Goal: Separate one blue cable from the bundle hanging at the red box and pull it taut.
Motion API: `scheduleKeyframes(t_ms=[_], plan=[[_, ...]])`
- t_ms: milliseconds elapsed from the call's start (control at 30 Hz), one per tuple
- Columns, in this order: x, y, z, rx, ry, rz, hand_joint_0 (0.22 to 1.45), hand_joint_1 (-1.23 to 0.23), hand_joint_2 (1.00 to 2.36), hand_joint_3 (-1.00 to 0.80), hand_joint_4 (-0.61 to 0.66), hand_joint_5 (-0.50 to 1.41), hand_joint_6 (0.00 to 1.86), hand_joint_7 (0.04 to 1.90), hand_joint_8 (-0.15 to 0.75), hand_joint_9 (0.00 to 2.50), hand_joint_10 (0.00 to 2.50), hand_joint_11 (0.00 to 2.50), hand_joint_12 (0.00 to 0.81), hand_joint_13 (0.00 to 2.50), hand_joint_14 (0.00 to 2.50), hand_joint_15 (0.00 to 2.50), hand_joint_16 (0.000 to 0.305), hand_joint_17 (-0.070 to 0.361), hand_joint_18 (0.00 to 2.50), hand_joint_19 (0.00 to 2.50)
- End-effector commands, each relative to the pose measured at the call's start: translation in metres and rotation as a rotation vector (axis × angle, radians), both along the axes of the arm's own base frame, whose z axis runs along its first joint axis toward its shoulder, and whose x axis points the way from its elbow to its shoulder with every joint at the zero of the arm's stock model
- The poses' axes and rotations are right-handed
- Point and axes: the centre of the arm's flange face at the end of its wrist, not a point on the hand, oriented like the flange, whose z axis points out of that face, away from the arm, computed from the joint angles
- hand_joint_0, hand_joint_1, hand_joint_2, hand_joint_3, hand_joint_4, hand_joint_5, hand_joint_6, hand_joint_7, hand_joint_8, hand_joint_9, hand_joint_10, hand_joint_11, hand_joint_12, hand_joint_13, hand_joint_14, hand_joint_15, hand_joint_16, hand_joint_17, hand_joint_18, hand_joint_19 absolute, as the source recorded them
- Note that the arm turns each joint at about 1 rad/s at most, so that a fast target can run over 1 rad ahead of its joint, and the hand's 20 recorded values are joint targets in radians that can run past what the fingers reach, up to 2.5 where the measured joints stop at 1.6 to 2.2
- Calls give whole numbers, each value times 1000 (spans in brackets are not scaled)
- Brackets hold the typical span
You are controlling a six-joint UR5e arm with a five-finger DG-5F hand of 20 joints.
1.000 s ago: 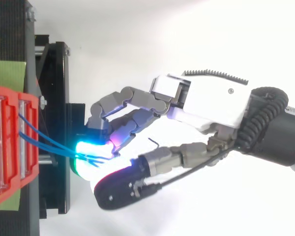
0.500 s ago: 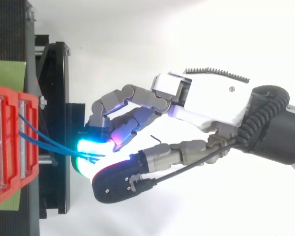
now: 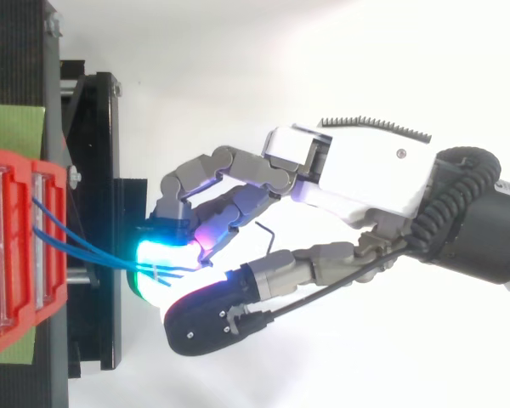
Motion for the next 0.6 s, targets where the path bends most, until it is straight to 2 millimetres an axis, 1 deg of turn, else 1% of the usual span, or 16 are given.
scheduleKeyframes(t_ms=[0,67,300,500,567], plan=[[0,1,-1,-1,4,1,852,-869,1000,-500,-135,-219,936,1084,253,1001,19,730,227,771,11,282,26,58,573,337],[0,-1,0,1,2,0,842,-883,1000,-500,-146,-218,934,1067,243,1005,22,726,220,775,11,277,25,56,584,310],[0,-3,0,1,2,-3,801,-898,1000,-500,-124,-215,923,1048,234,1008,22,731,218,780,11,274,25,55,605,279],[-1,-5,0,11,3,-7,743,-931,1000,-500,-133,-213,921,1030,232,1010,20,730,218,782,11,277,24,55,600,284],[-1,-5,-1,17,5,-8,700,-938,1000,-500,-120,-214,918,1035,235,1010,20,743,218,782,11,284,24,55,597,297]])
